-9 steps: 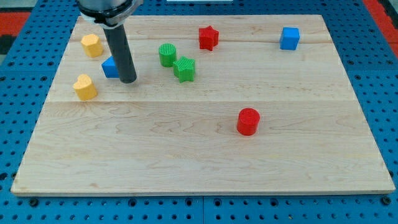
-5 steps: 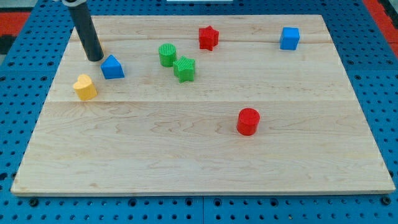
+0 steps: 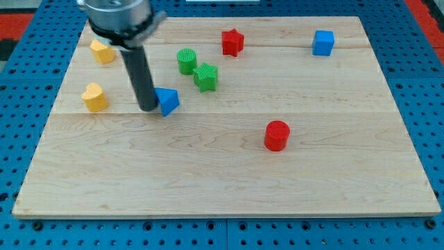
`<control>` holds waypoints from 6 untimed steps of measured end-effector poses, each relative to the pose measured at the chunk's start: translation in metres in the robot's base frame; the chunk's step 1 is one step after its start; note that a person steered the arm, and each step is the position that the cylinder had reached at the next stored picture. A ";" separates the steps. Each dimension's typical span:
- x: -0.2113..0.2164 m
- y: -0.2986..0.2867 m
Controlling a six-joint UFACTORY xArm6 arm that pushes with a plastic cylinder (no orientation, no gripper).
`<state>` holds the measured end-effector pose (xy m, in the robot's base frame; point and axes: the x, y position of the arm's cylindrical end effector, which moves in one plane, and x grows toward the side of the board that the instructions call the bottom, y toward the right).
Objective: Place the blue triangle in between the red circle and blue cube
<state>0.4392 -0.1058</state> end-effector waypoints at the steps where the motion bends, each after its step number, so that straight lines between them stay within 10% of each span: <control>1: -0.008 0.076; 3: -0.032 0.010; 6: -0.040 0.220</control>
<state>0.3992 0.1140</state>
